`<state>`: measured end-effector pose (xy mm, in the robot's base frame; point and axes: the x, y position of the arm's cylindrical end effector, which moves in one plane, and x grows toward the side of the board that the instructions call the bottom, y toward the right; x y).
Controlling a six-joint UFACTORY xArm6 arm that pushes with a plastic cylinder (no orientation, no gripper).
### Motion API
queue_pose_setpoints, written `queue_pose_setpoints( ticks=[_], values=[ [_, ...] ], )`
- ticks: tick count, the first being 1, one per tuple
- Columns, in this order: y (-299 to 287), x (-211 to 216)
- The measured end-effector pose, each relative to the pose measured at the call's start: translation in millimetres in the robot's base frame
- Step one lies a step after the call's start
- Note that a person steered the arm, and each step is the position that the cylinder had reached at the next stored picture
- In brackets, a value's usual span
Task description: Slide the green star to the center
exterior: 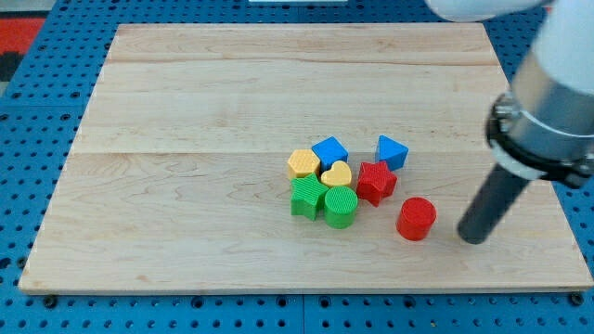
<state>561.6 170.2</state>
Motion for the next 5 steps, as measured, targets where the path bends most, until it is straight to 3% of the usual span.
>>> queue_pose_setpoints(
  ticks=[5],
  values=[
    [-166.2,-23.7]
  ],
)
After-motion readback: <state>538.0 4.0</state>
